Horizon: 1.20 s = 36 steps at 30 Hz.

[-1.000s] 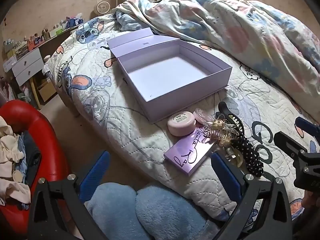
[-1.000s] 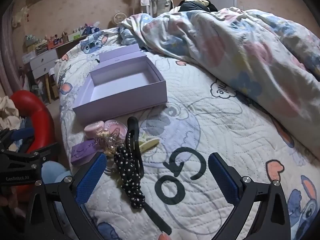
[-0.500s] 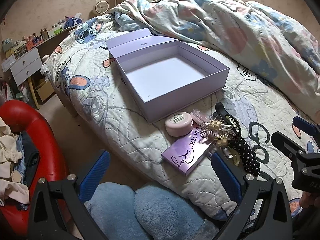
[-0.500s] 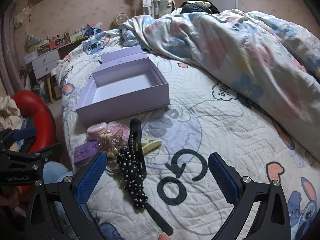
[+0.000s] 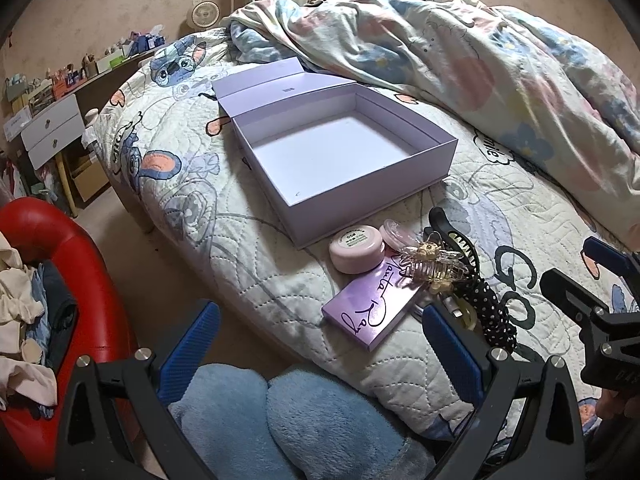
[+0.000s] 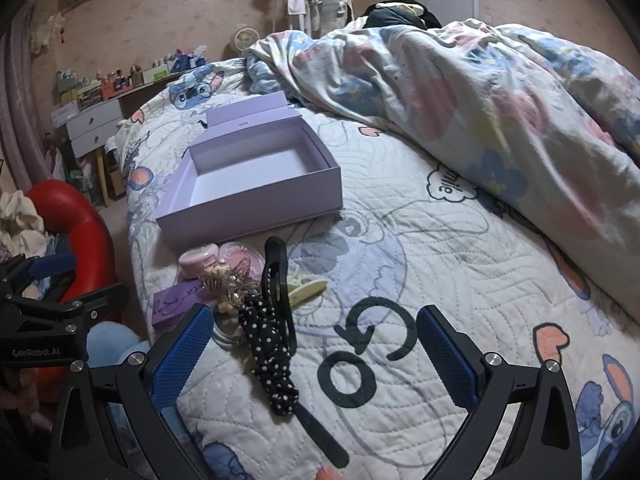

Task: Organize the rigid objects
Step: 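Move both tools toward the pile of small items beside the lavender box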

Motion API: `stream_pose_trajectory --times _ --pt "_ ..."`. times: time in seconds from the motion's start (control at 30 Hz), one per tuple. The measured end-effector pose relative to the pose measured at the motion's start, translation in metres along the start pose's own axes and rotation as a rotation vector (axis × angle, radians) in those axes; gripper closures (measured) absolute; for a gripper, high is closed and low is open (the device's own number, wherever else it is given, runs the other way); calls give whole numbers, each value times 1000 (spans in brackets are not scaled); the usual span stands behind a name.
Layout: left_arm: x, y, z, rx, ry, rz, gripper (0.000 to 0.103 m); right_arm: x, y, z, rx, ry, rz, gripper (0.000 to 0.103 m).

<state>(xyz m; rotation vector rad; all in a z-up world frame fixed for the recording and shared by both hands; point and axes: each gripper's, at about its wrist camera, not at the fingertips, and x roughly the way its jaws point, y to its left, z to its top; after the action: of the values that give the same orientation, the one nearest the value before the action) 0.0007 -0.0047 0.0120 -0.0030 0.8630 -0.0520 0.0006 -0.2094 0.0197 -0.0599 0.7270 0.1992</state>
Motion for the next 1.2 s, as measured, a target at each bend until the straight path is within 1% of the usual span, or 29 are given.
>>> stream_pose_trajectory --times 0.37,0.4,0.47,0.6,0.77,0.83,0.9,1.2 --pt "-1 -2 -3 1 -3 -22 0 0 -1 -2 -3 2 21 0" --pt "-1 -2 -3 4 -3 -21 0 1 0 -2 -2 3 19 1" --pt "-2 -2 -3 6 -6 -23 0 2 0 -2 -1 7 21 6" --pt "-5 0 -4 2 -14 -36 0 3 0 -3 2 16 41 12" --pt "-4 5 -6 -8 -9 -52 0 1 3 -4 6 11 56 13" --pt "-2 7 -7 -15 -4 -64 0 3 5 -5 2 17 74 17" --pt "1 10 -6 -21 0 -74 0 5 7 -5 1 29 85 19" --pt "17 13 0 1 17 -115 0 20 9 -10 19 62 99 20"
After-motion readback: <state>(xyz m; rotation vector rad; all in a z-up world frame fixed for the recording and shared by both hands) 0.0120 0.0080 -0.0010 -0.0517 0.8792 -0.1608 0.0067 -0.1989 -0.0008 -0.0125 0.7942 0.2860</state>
